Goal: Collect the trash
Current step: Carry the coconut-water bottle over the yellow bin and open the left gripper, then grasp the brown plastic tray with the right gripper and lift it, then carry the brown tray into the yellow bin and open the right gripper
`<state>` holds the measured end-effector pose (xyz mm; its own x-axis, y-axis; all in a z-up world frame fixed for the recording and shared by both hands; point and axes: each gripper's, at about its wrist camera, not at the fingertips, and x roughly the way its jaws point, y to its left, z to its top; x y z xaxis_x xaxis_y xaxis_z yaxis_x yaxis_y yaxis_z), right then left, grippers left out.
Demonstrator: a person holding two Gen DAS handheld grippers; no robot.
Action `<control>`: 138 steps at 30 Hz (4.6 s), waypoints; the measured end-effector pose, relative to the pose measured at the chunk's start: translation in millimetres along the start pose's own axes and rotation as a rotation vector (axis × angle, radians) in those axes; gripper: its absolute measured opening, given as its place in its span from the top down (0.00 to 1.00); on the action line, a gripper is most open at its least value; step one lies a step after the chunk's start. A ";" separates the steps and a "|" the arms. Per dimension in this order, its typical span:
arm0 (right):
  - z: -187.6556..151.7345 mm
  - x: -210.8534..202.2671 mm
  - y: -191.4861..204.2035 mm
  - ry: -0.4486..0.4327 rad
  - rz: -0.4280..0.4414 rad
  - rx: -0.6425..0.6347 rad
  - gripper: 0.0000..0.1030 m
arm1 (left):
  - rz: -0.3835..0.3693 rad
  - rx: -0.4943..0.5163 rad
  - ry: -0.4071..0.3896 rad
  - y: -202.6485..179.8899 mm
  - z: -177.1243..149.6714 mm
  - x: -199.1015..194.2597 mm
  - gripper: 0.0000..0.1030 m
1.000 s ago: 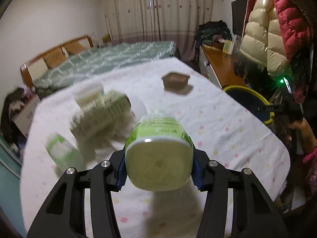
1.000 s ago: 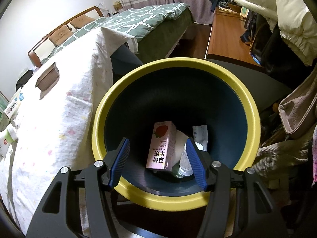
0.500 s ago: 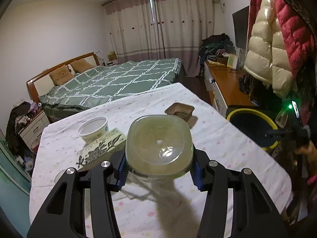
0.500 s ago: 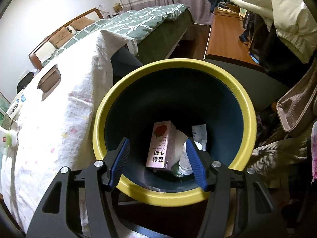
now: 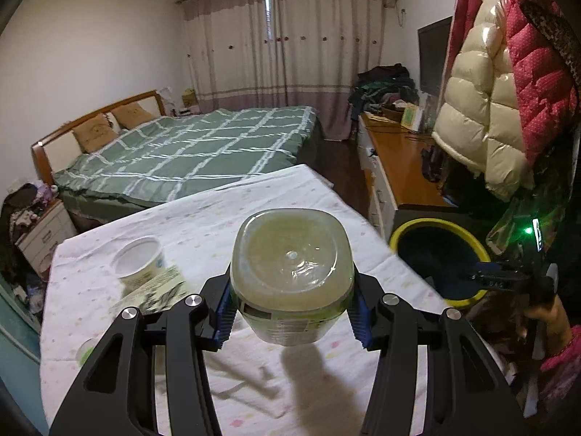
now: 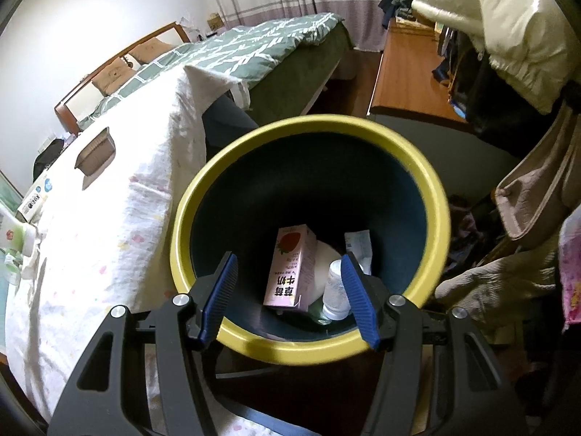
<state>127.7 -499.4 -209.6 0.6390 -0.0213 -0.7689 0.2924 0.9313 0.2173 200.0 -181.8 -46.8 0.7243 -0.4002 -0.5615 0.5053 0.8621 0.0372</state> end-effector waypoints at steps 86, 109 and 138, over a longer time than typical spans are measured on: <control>133.4 132.4 255.3 0.116 0.025 -0.363 0.81 | 0.112 -0.230 0.017 114.5 -69.2 37.1 0.05; 81.3 10.9 116.5 -0.066 -0.105 -0.079 0.95 | 0.099 -0.197 0.001 105.5 -70.3 31.0 0.05; 30.3 7.7 44.3 -0.053 -0.121 0.106 0.62 | 0.119 -0.203 -0.006 109.6 -73.0 15.5 0.05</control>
<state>167.1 -469.4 -187.7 0.6301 -0.1524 -0.7614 0.4410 0.8773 0.1893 232.4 -70.8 -111.8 0.7762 -0.2930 -0.5583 0.3114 0.9481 -0.0646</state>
